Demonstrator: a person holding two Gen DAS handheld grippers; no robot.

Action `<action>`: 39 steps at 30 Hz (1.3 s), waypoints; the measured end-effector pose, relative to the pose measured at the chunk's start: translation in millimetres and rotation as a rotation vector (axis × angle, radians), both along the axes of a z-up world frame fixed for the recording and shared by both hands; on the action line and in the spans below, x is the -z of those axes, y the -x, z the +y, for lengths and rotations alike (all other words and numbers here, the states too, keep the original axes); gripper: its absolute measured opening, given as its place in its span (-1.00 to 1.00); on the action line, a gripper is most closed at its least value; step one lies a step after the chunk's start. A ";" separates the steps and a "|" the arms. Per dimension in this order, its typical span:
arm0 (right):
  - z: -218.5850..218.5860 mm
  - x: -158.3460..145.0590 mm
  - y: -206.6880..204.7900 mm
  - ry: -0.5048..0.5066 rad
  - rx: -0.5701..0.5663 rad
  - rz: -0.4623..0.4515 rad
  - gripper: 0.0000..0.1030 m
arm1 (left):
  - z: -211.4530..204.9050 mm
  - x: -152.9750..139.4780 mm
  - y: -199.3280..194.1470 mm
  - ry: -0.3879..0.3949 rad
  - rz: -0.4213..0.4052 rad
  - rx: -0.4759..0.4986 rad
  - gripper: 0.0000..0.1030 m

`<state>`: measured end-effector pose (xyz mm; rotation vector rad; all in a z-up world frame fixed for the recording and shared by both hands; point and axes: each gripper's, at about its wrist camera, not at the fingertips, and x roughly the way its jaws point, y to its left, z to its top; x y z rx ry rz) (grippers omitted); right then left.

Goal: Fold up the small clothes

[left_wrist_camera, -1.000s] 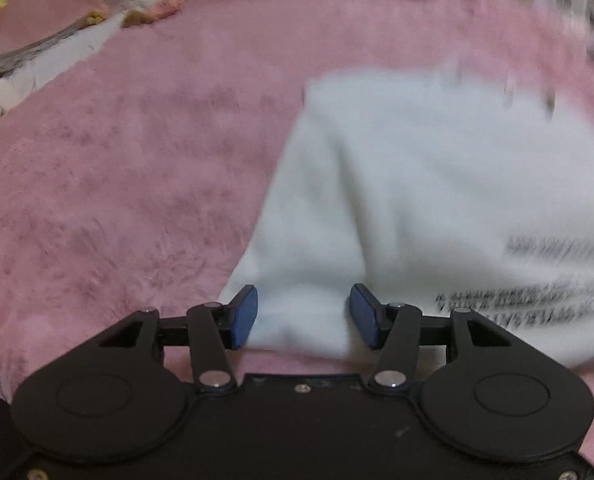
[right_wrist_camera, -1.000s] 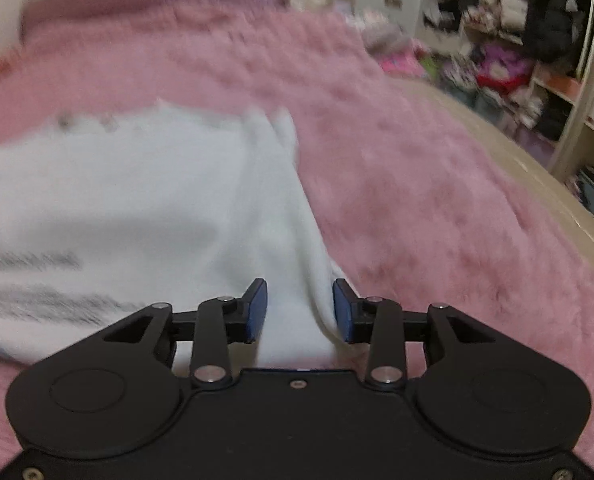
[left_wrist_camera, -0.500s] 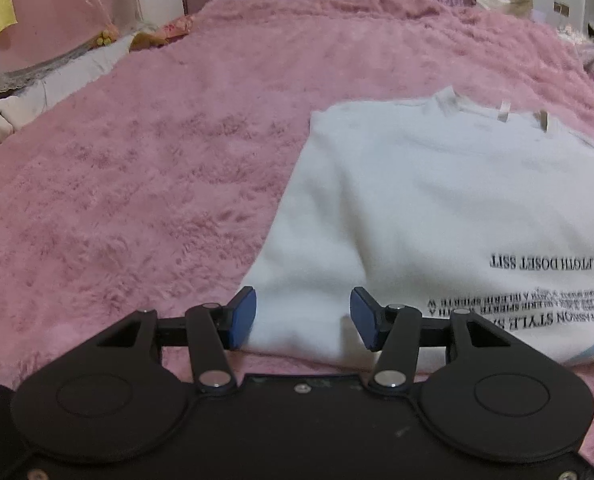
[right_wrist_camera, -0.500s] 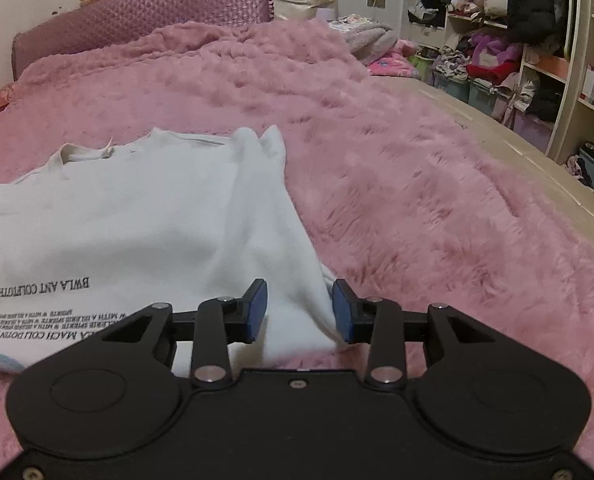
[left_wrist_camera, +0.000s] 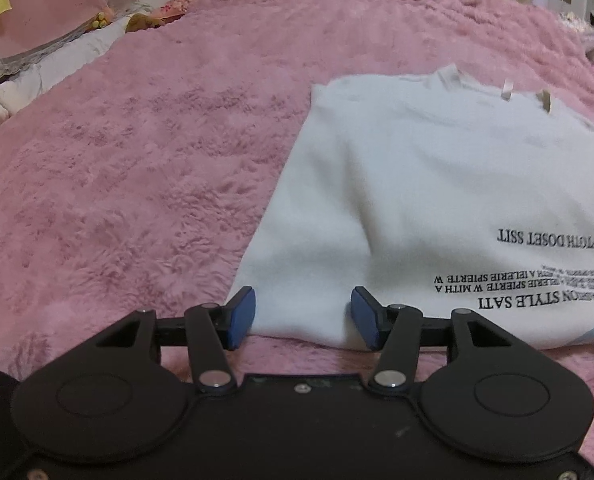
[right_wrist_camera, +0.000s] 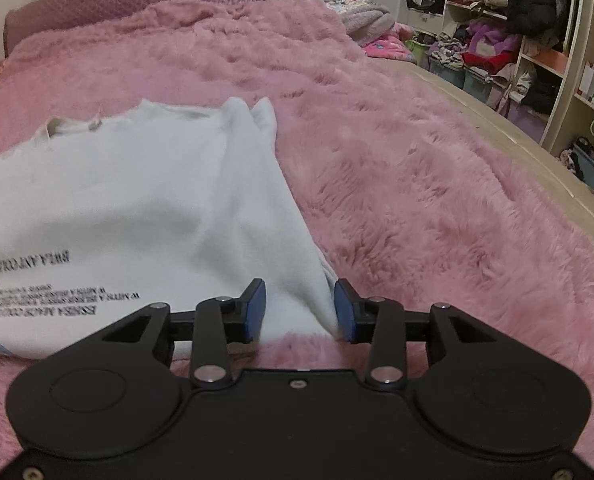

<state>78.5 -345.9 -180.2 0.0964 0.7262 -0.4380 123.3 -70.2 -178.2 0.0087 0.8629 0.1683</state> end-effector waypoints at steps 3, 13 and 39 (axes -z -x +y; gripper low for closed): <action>5.1 -4.4 8.5 0.030 -0.014 0.002 -0.34 | 8.0 -10.4 5.7 -0.015 -0.001 -0.021 0.06; -39.8 8.0 40.9 -0.549 0.082 -0.187 -0.28 | 36.7 -35.8 23.5 0.080 -0.056 -0.059 0.07; -21.6 -25.2 9.1 -0.293 0.021 -0.299 -0.93 | 37.1 -38.0 7.1 -0.014 -0.024 -0.064 0.07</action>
